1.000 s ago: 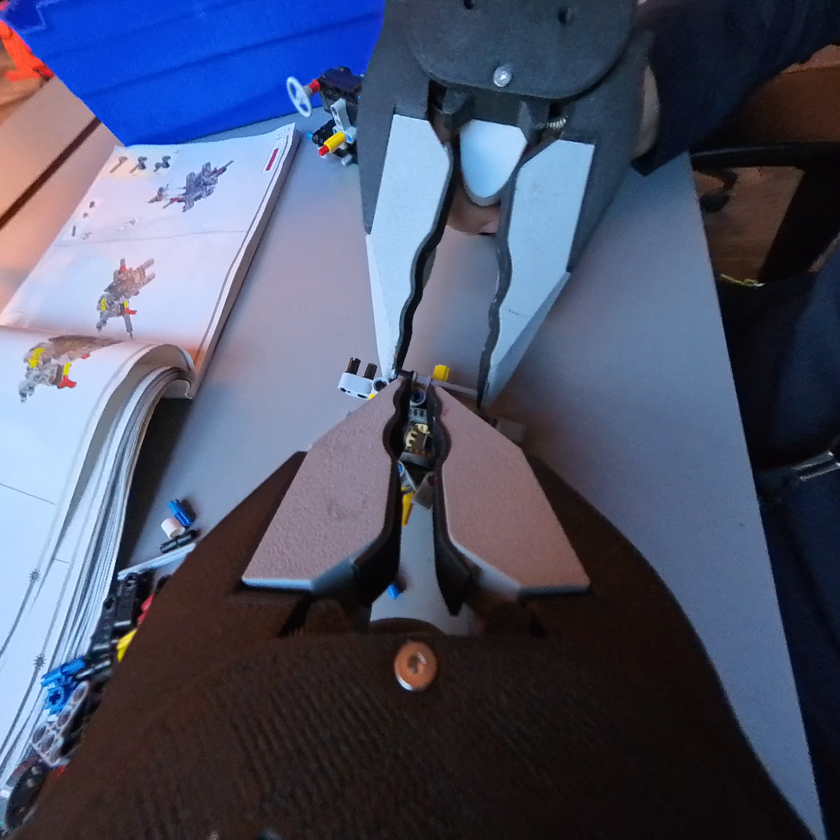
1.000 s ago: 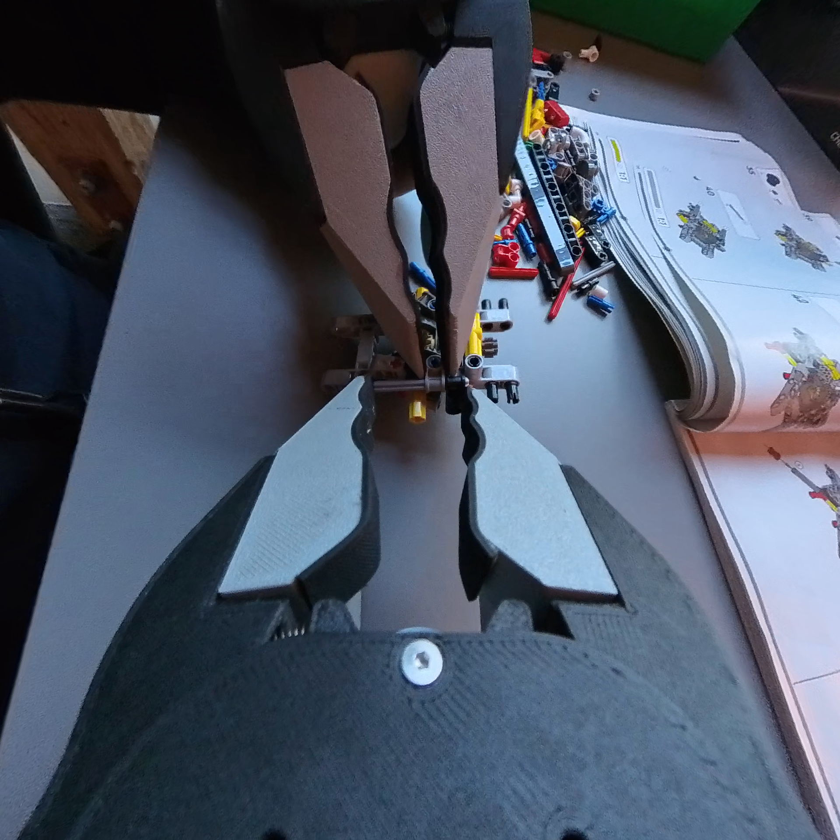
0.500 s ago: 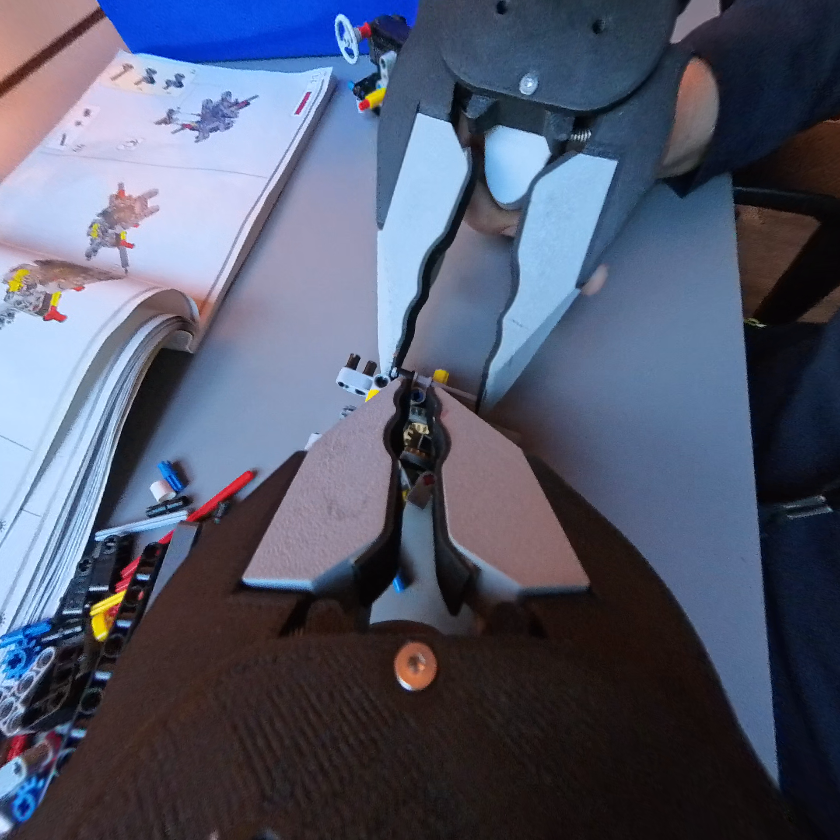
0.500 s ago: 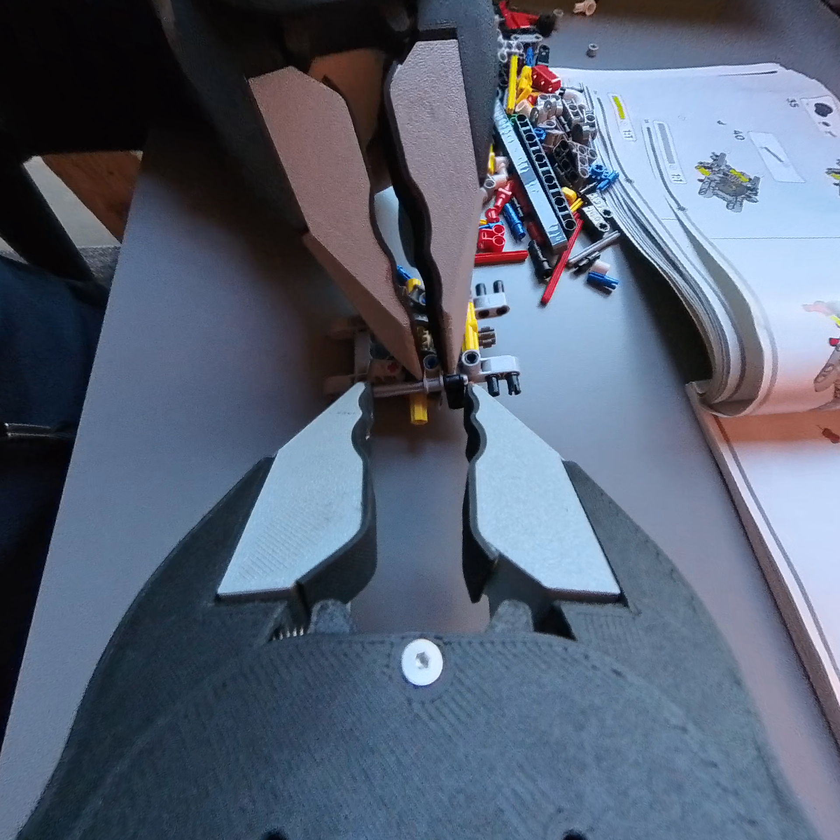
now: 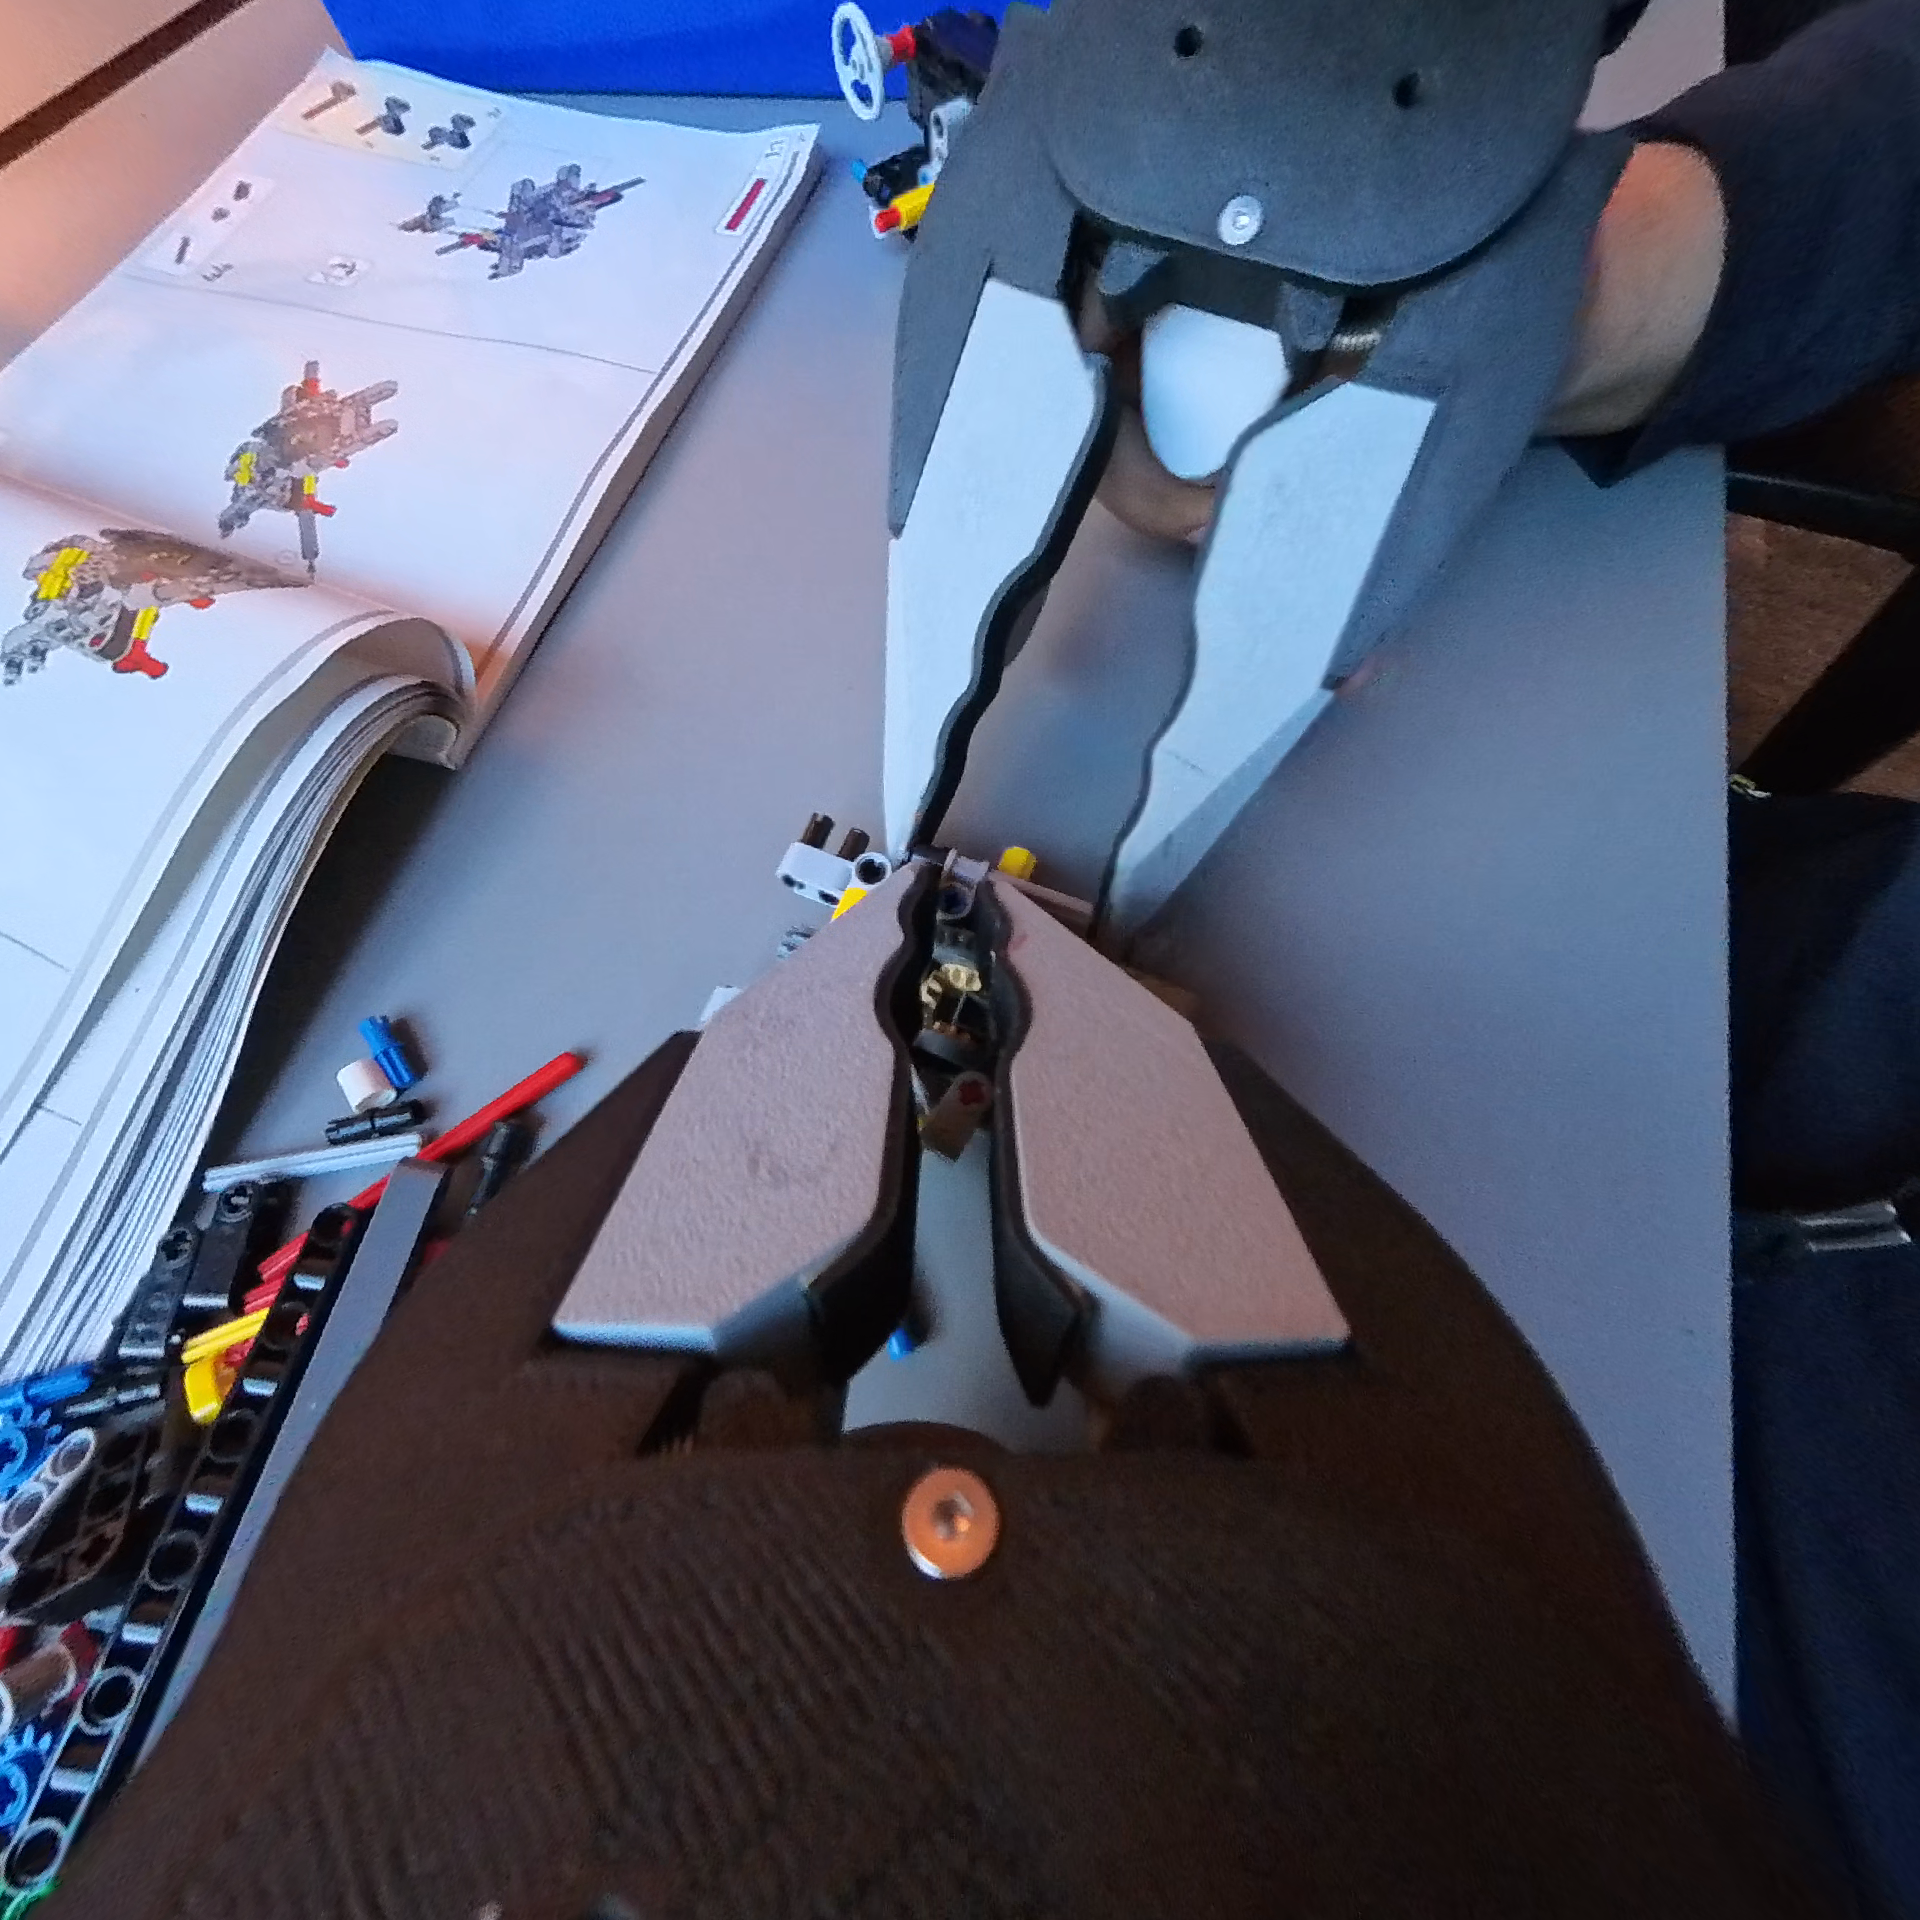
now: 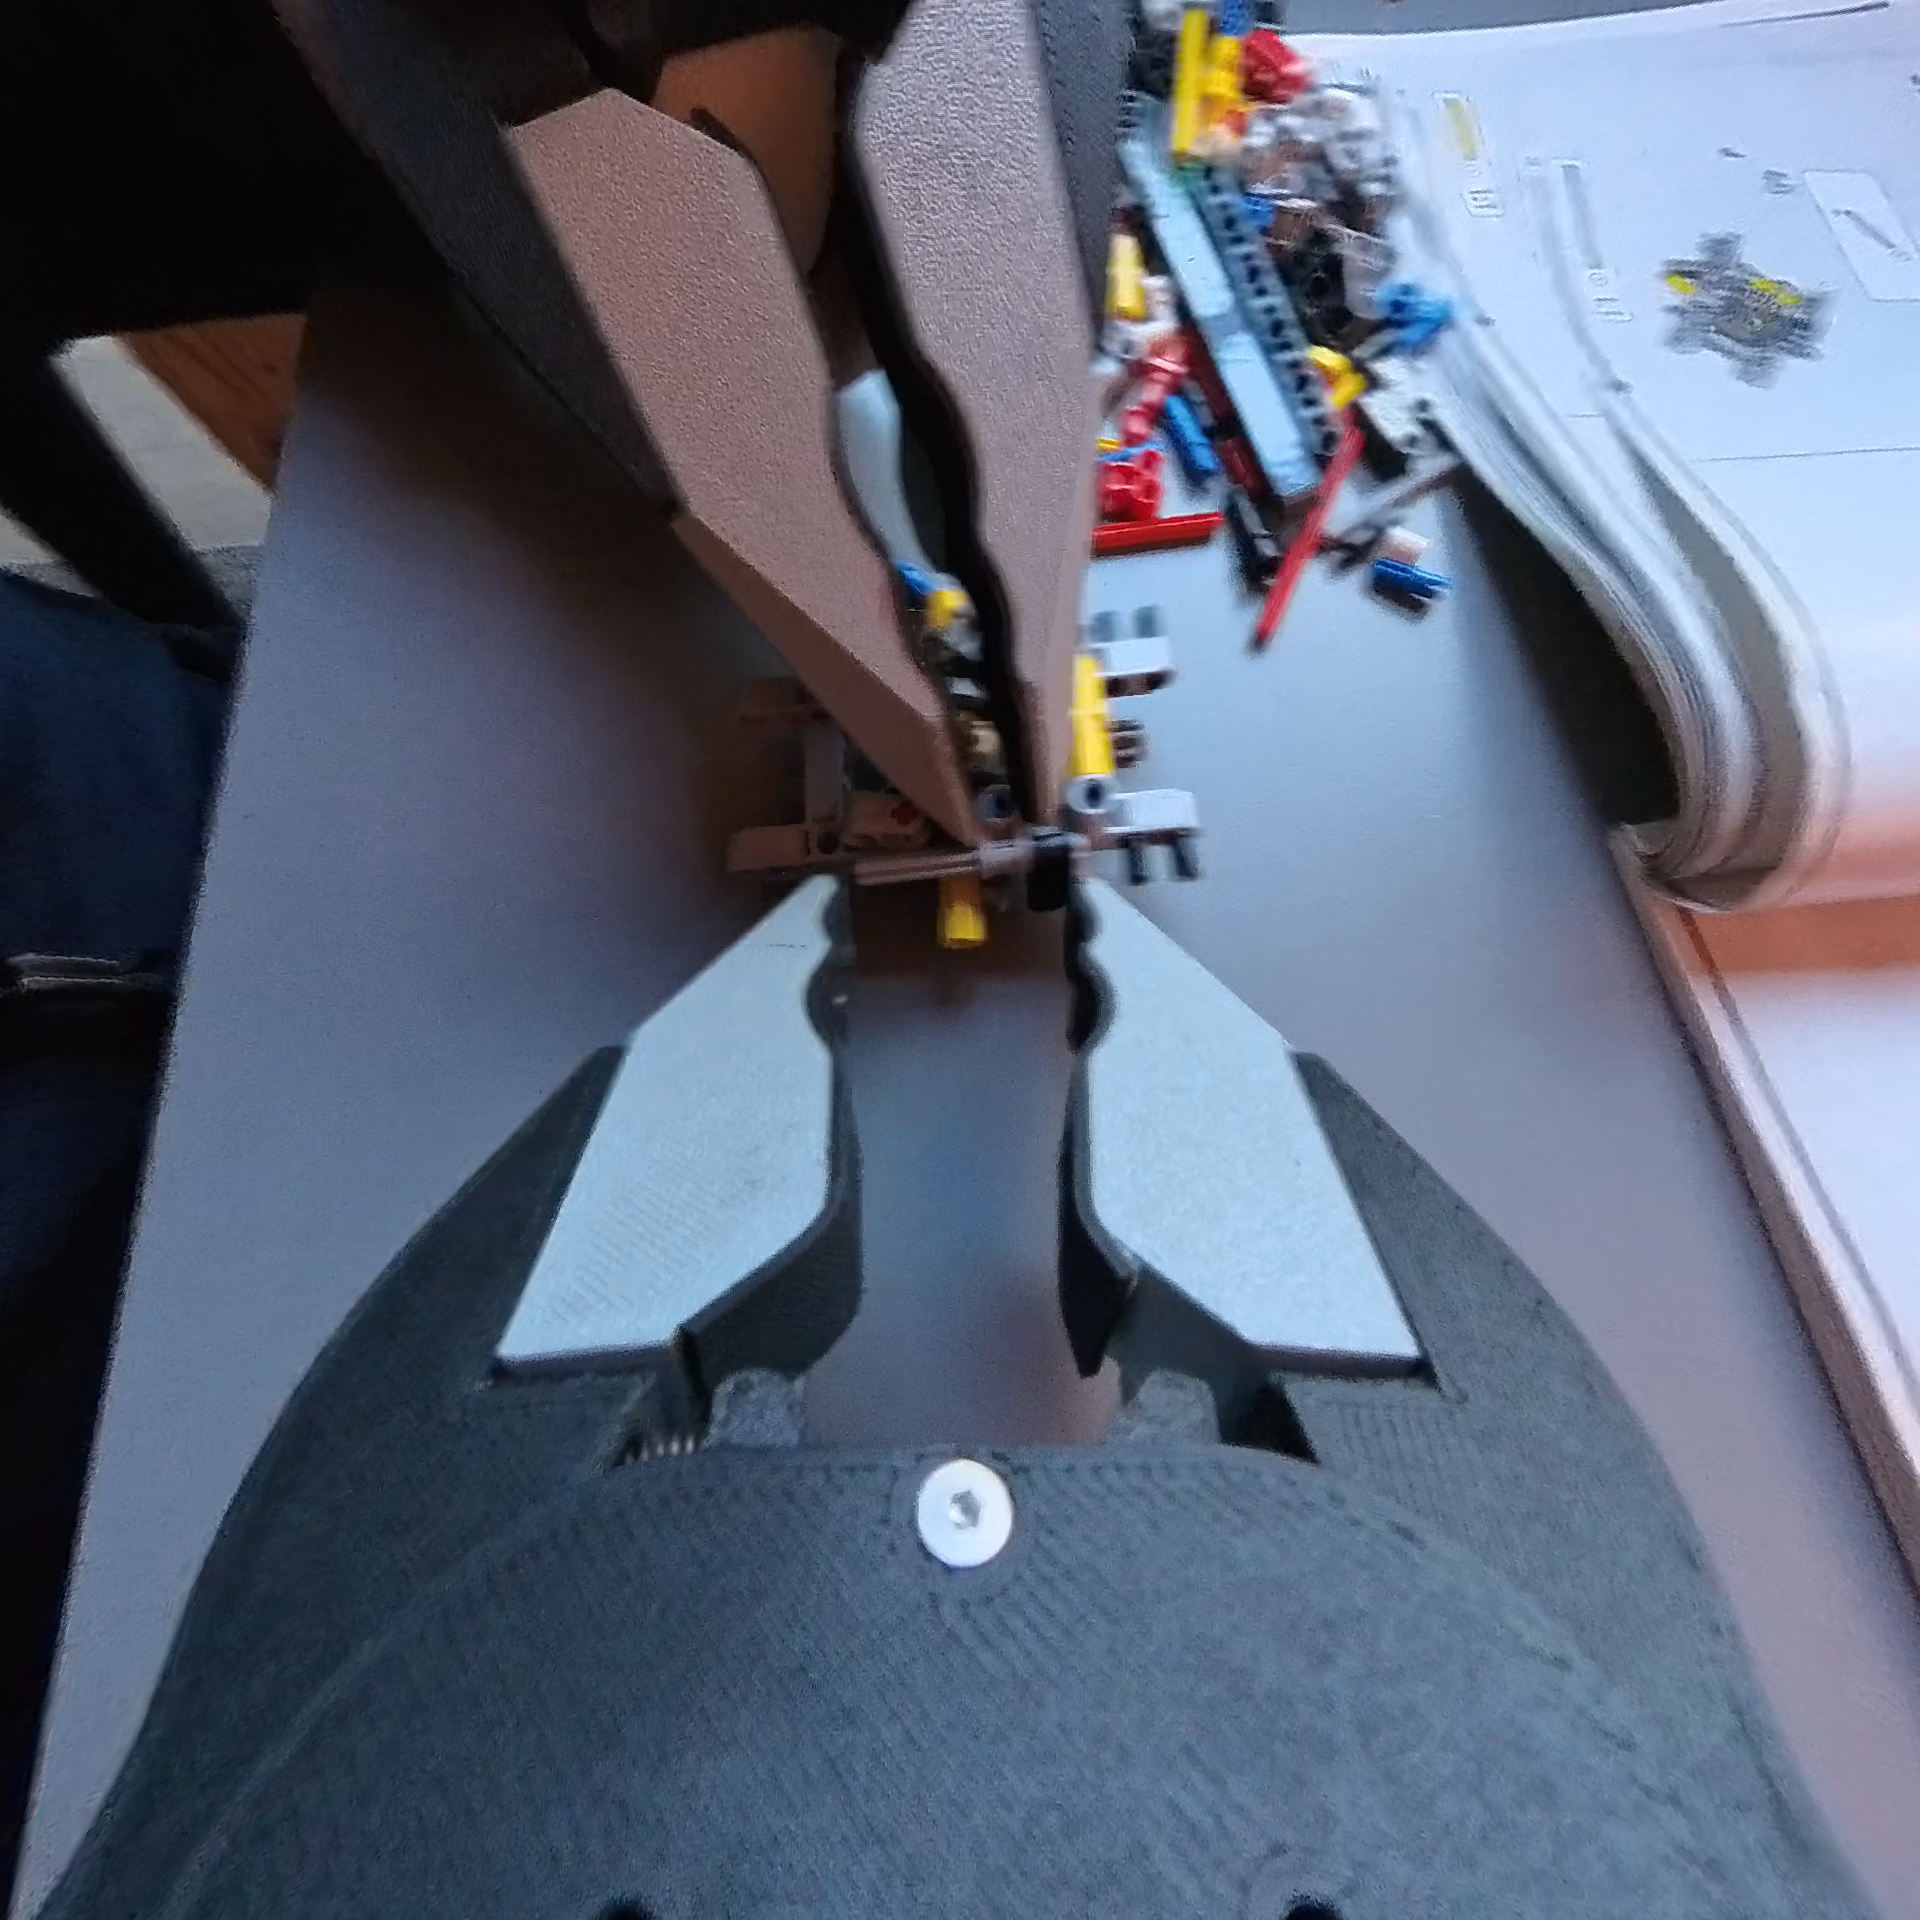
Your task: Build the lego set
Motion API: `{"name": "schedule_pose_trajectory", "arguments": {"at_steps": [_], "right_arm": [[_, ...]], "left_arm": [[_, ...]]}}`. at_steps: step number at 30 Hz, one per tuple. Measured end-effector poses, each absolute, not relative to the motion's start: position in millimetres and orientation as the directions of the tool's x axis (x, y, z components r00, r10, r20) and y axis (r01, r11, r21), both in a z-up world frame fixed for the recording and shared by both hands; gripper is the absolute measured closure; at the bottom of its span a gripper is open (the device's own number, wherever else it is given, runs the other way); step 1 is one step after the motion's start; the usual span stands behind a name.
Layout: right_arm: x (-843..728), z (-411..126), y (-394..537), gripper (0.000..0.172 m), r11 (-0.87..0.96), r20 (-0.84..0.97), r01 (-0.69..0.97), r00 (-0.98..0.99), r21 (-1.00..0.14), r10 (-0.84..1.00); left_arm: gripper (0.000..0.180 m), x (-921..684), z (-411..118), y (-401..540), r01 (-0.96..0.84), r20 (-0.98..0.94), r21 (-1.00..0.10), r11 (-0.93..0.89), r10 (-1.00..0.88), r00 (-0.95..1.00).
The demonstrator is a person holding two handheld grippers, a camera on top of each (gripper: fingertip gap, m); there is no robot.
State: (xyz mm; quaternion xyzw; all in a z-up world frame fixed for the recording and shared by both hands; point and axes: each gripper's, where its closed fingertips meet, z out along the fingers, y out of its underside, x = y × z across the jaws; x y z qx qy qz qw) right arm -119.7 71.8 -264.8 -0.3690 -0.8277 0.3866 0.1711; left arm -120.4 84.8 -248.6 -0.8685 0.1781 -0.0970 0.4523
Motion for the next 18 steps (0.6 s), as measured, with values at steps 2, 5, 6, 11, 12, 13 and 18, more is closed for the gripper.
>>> {"name": "schedule_pose_trajectory", "arguments": {"at_steps": [2,5,6,11,12,13,18], "right_arm": [[-118.7,-263.4,74.8,0.137,0.476,0.057,0.449,-0.679,-0.756,0.732],[-119.0,-263.2,75.7,0.136,0.498,0.082,0.45,-0.675,-0.742,0.733],[-119.1,-264.7,75.8,0.133,0.488,0.061,0.469,-0.672,-0.736,0.738],[-119.8,-272.5,74.6,0.132,0.47,-0.006,0.59,-0.626,-0.656,0.779],[-120.8,-272.7,75.2,0.132,0.474,0.006,0.602,-0.614,-0.643,0.789],[-120.9,-272.9,75.4,0.132,0.477,0.012,0.613,-0.607,-0.63,0.795],[-120.8,-272.1,74.6,0.134,0.527,0.058,0.603,-0.623,-0.599,0.78]], "left_arm": [[0.176,-119.2,-248.5,84.8,-0.218,0.013,-0.82,-0.529,-0.399,0.917],[0.175,-119.0,-248.7,85.8,-0.215,0.01,-0.819,-0.532,-0.388,0.922],[0.176,-118.0,-248.7,85.9,-0.212,0.014,-0.819,-0.534,-0.387,0.922],[0.175,-116.9,-249.3,88.2,-0.271,-0.091,-0.808,-0.523,-0.344,0.935],[0.175,-117.6,-249.2,88.2,-0.281,-0.105,-0.806,-0.522,-0.34,0.934],[0.175,-117.8,-249.1,88.0,-0.274,-0.097,-0.807,-0.524,-0.34,0.935],[0.175,-117.7,-248.5,86.2,-0.236,-0.049,-0.814,-0.53,-0.342,0.939]]}}
